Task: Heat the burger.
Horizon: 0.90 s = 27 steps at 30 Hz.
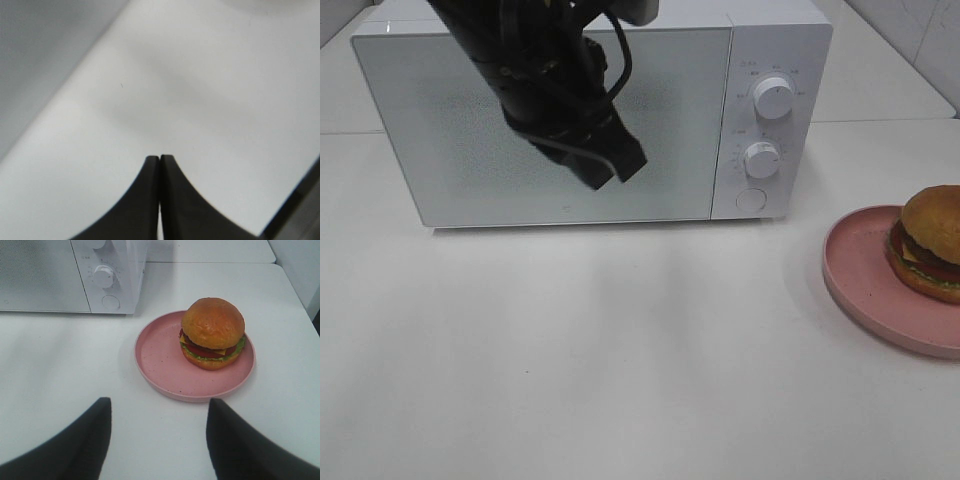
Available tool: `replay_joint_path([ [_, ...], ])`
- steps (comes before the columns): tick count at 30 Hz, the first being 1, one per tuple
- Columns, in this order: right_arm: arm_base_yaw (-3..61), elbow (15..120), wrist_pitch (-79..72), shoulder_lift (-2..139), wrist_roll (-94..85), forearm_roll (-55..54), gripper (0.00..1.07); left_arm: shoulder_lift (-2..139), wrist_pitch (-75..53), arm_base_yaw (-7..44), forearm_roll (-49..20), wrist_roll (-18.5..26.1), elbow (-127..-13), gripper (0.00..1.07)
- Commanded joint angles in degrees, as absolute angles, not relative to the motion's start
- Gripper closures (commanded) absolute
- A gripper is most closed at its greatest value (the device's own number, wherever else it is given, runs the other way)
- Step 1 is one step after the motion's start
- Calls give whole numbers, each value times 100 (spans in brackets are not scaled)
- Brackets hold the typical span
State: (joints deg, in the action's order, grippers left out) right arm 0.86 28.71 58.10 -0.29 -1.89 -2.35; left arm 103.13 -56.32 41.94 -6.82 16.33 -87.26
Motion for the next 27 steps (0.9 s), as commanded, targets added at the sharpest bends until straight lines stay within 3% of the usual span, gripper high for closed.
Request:
replay_joint_path([
  [1,57,2853,5730,-166,-160,-212,54,10233,-6257,4211,-688,1541,-8720,106],
  [6,57,2853,5730,-166,-160,-212,54,9987,-6606,4211,-493,1215,-8697,106],
  [8,57,2853,5730,-166,-160,-212,54,9683,-6709,4120,-92,871,-8583,106],
  [11,57,2853,5730,-166,-160,-212,54,9471,-6755,3953,-52,825,-8434,106],
  [15,57,2853,5730,-166,-160,-212,54,9024,-6755,3369,-223,825,-8010,106],
  [18,57,2853,5730,-166,-160,-212,54,8503,-6744,2641,-481,802,-7563,106],
  [19,57,2853,5730,-166,-160,-212,54,8503,-6744,2641,-481,802,-7563,106],
  [21,57,2853,5730,-166,-160,-212,54,8102,-6709,2080,-521,659,-7214,106],
  [27,57,2853,5730,-166,-160,-212,54,7380,-6681,1404,-407,596,-6606,106],
])
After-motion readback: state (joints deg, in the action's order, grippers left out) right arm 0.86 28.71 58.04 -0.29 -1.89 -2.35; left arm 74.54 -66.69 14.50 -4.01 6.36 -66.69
